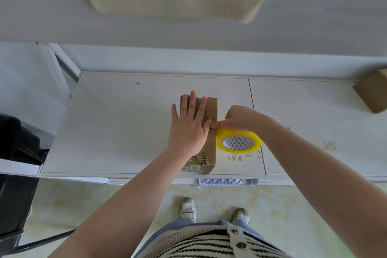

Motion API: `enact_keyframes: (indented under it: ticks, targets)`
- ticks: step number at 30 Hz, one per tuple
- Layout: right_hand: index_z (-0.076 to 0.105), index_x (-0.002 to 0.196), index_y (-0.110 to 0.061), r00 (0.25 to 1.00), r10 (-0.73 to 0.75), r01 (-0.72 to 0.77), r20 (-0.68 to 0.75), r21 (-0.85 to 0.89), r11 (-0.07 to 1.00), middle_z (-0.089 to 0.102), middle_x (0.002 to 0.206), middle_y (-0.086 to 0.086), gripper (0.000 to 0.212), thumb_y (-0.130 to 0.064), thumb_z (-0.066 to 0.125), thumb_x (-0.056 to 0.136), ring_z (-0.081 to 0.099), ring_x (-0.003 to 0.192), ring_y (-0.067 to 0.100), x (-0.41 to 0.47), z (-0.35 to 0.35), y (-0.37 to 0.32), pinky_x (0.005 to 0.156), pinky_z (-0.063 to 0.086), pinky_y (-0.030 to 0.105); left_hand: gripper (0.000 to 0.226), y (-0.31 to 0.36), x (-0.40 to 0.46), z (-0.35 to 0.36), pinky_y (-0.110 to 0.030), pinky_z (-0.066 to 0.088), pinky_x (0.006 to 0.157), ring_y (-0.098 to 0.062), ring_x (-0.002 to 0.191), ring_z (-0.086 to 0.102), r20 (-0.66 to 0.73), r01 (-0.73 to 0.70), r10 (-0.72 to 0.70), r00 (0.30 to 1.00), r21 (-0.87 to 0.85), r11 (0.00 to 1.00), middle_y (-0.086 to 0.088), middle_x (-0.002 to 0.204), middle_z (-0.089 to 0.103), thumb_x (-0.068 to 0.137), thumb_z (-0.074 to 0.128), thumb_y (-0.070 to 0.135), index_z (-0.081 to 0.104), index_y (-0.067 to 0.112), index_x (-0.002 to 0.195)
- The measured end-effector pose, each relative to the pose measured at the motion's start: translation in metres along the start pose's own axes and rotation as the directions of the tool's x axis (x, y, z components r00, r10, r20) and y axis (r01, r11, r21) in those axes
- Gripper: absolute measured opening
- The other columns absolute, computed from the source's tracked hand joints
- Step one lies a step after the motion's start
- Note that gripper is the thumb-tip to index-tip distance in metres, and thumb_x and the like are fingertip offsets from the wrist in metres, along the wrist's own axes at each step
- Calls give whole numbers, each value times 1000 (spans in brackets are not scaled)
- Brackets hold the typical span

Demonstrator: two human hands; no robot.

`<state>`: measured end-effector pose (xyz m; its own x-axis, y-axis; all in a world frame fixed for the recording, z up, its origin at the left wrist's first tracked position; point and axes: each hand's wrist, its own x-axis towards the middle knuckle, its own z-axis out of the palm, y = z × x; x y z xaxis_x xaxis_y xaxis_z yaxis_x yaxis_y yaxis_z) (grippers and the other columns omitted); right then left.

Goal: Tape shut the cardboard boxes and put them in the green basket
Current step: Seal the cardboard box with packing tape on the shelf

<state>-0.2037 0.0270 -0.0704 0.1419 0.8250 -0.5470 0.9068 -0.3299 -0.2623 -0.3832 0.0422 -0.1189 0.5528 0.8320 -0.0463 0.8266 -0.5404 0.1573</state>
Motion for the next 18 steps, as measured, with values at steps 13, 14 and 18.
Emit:
enact_keyframes:
  ticks: [13, 14, 18]
  targets:
    - [55, 60, -13, 985, 51, -43, -164, 53, 998, 54, 55, 0, 73, -85, 48, 73, 54, 54, 18, -9, 10, 28, 55, 38, 29, 104, -33, 2, -18, -58, -15, 116, -24, 142, -36, 203, 109, -73, 977, -174, 979, -5, 151, -44, 55, -1, 102, -37, 49, 138]
    - [58, 61, -12, 986, 49, -40, -159, 60, 997, 55, 56, 1, 75, -85, 48, 72, 55, 54, 18, -9, 10, 24, 55, 39, 29, 105, -34, 3, -21, -60, -12, 115, -27, 144, -32, 251, 154, -103, 962, -190, 970, -4, 150, -45, 52, 4, 103, -39, 54, 134]
    - [56, 59, -13, 985, 38, -35, -166, 20, 999, 55, 54, -1, 74, -85, 48, 72, 54, 52, 16, -7, 5, 8, 52, 37, 26, 106, -41, 1, -29, -57, 20, 109, -44, 144, 7, 379, 339, -231, 896, -249, 907, -5, 153, -41, 53, 31, 101, -39, 65, 125]
